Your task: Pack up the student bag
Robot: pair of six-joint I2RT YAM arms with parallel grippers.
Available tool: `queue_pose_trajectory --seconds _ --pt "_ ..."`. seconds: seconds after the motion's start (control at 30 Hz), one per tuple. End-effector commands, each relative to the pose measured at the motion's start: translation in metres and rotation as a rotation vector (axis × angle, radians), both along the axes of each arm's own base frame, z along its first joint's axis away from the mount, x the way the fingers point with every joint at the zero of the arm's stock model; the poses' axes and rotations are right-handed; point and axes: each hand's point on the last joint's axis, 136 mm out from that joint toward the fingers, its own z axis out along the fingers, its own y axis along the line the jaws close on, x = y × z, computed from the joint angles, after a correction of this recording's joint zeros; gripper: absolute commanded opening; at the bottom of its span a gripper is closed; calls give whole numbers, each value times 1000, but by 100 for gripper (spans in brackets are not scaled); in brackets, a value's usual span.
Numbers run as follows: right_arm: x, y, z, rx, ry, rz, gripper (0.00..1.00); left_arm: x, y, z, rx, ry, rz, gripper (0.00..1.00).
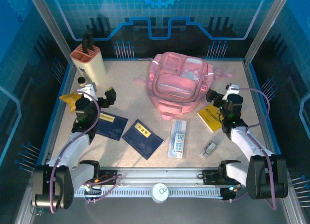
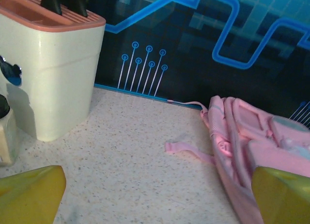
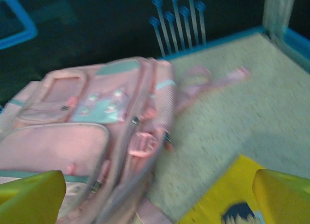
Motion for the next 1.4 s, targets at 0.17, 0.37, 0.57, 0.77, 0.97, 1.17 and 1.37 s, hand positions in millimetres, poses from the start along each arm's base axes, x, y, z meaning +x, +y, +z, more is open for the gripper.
queue_pose_trajectory --seconds 0.17,0.37,0.57,0.77,0.97,1.17,1.37 --pt "-27 7 -42 257 270 -16 100 -22 -10 -22 -415 243 36 99" --pt "-45 47 -49 318 406 129 100 -29 -67 -37 -583 432 -106 99" --pt "-70 78 -63 297 536 217 100 -35 -131 -53 -609 566 -137 99" --pt "-83 74 -54 235 532 225 100 -28 -208 -67 -638 643 -219 99" --pt "-84 88 -42 309 510 296 100 -16 -256 -105 -726 782 -133 99" --pt "-80 91 -34 305 481 322 100 5 -292 -114 -751 799 -126 99" --pt "-77 91 -32 299 464 329 100 25 -316 -134 -804 842 -100 96"
